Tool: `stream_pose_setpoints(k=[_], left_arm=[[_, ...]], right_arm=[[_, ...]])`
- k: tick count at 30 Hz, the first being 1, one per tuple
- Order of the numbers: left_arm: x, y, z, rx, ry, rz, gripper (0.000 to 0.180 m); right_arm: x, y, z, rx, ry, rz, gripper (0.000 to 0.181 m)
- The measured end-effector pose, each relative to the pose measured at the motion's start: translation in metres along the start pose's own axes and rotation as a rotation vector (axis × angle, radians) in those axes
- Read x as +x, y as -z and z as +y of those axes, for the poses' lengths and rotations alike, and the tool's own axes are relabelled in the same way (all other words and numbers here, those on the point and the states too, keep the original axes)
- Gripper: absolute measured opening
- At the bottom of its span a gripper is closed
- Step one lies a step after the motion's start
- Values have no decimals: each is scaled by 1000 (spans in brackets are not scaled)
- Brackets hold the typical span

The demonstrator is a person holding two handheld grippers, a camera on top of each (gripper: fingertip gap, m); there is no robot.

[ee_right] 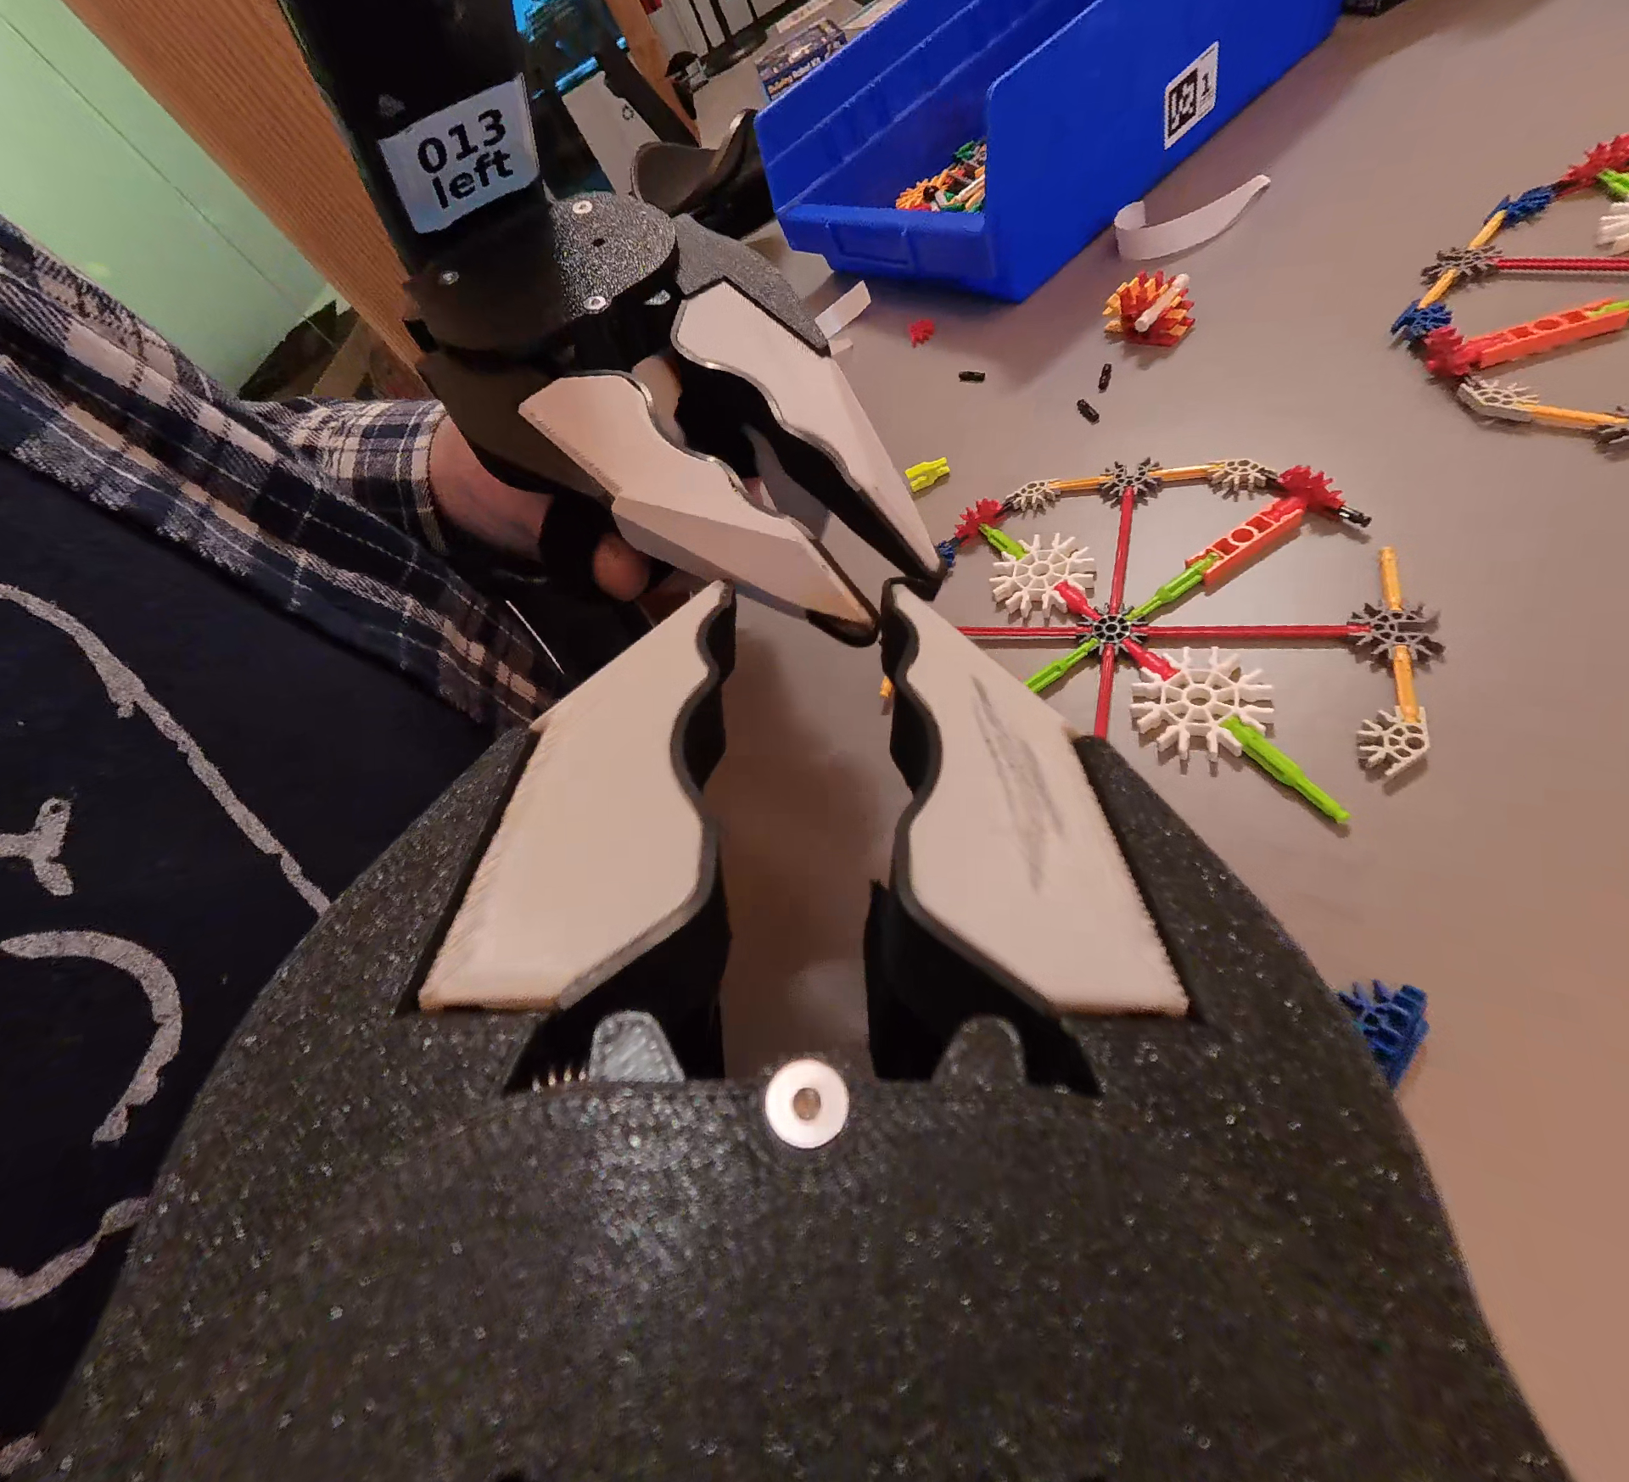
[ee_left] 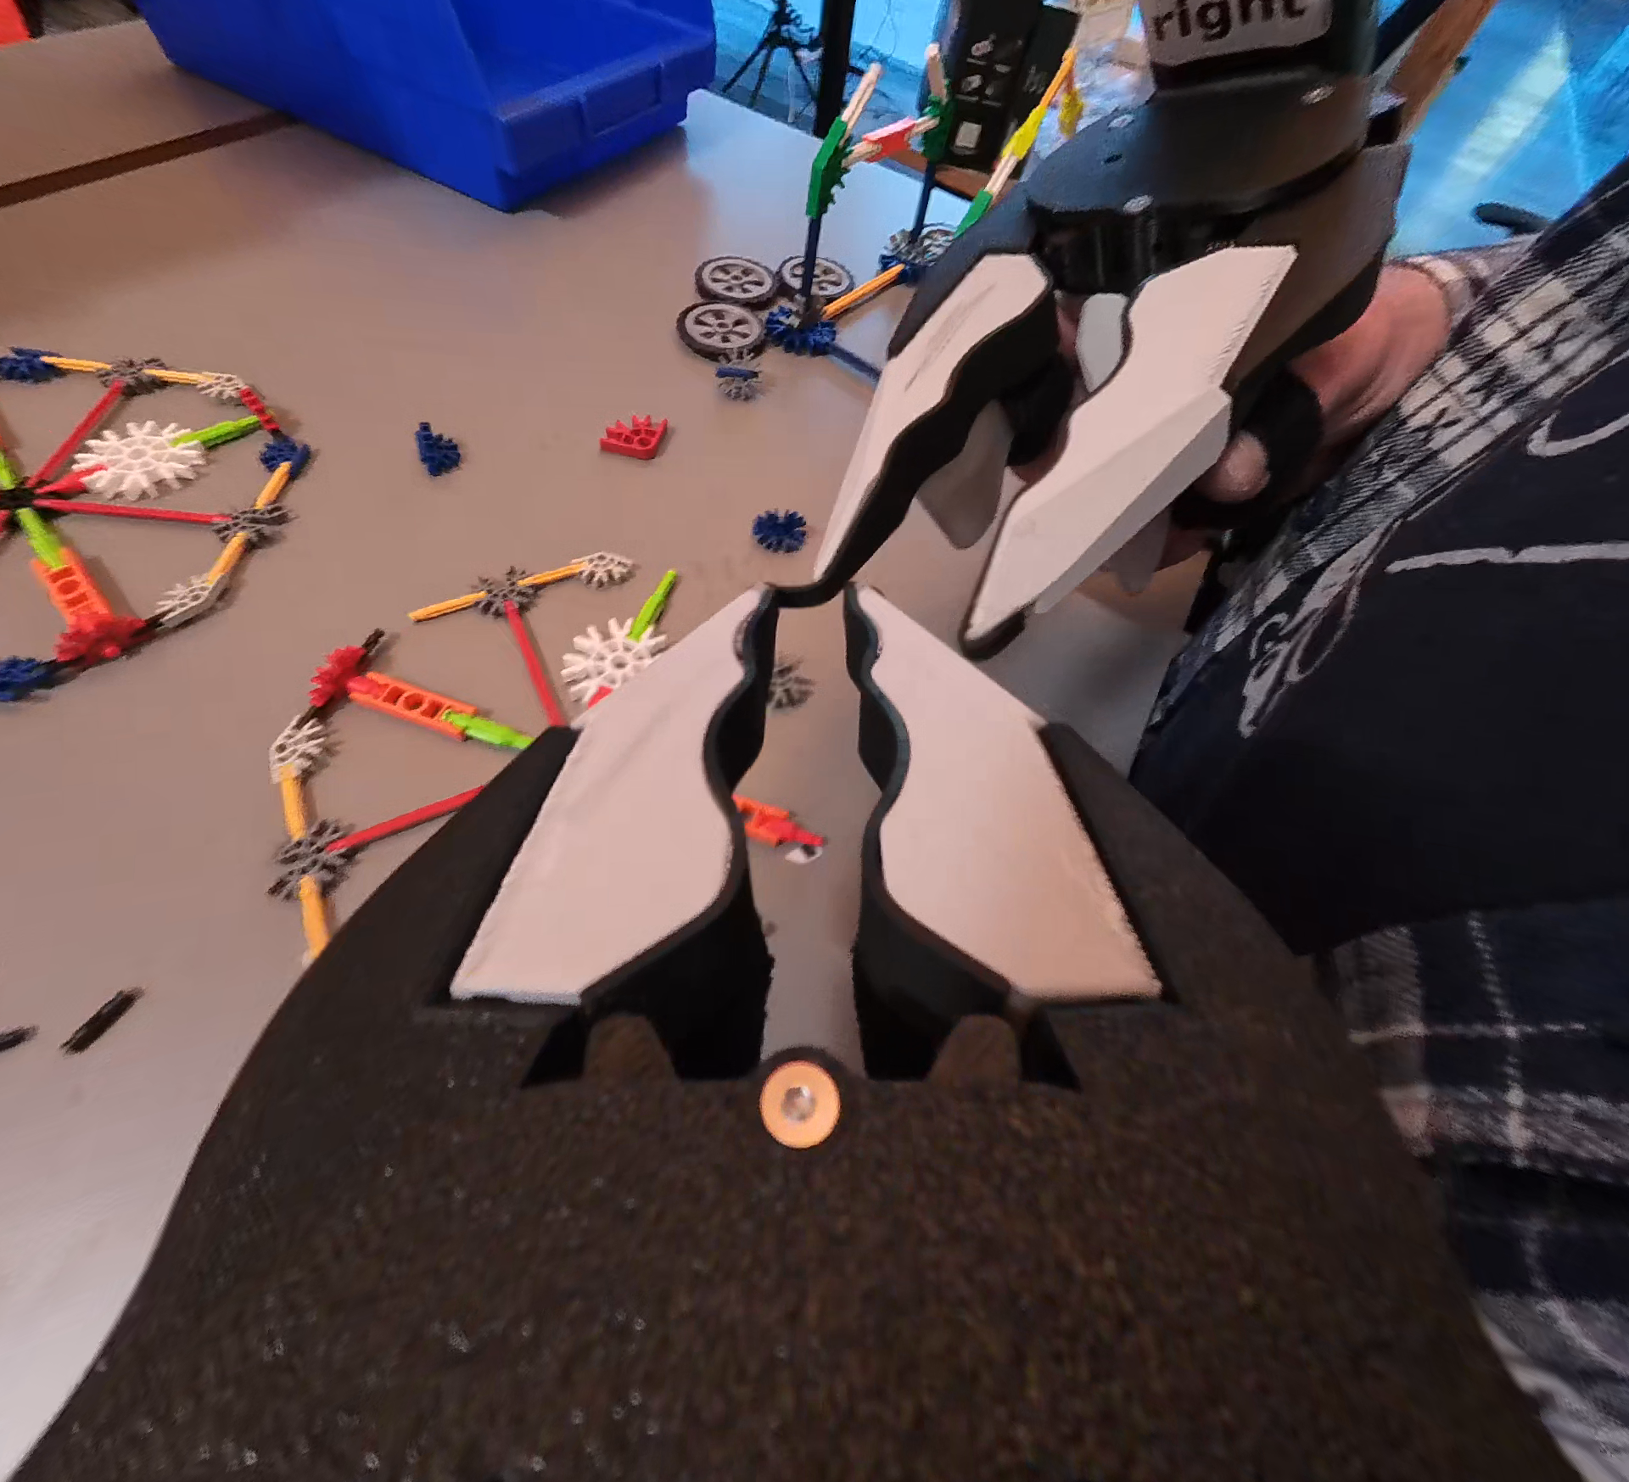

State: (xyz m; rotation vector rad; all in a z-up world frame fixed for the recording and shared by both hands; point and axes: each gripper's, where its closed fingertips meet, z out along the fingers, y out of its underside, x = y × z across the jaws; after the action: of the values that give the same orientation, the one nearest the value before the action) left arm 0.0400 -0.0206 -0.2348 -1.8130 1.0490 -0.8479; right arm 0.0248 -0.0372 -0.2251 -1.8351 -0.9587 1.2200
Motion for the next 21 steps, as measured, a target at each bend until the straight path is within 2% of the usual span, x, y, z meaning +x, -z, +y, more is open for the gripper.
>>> stream_pose_setpoints(k=[3, 5, 7, 11, 16, 21], left_arm=[[-24, 21, 13, -47, -9, -93, 13], [-51, 45, 36, -141, -30, -194, 13], [-61, 65, 68, -272, 16, -178, 13], [-84, 97, 106, -461, -64, -282, 15], [-136, 148, 88, -416, -48, -503, 16], [-212, 212, 54, -476, -128, -687, 15]], right_arm=[[4, 2, 4, -11, -5, 9, 33], [7, 4, 5, -8, -17, 14, 33], [10, 4, 11, -34, -12, 22, 32], [12, -4, 30, -138, 46, 33, 29], [14, -16, 44, -209, 94, 45, 29], [22, -18, 55, -233, 68, 67, 29]])
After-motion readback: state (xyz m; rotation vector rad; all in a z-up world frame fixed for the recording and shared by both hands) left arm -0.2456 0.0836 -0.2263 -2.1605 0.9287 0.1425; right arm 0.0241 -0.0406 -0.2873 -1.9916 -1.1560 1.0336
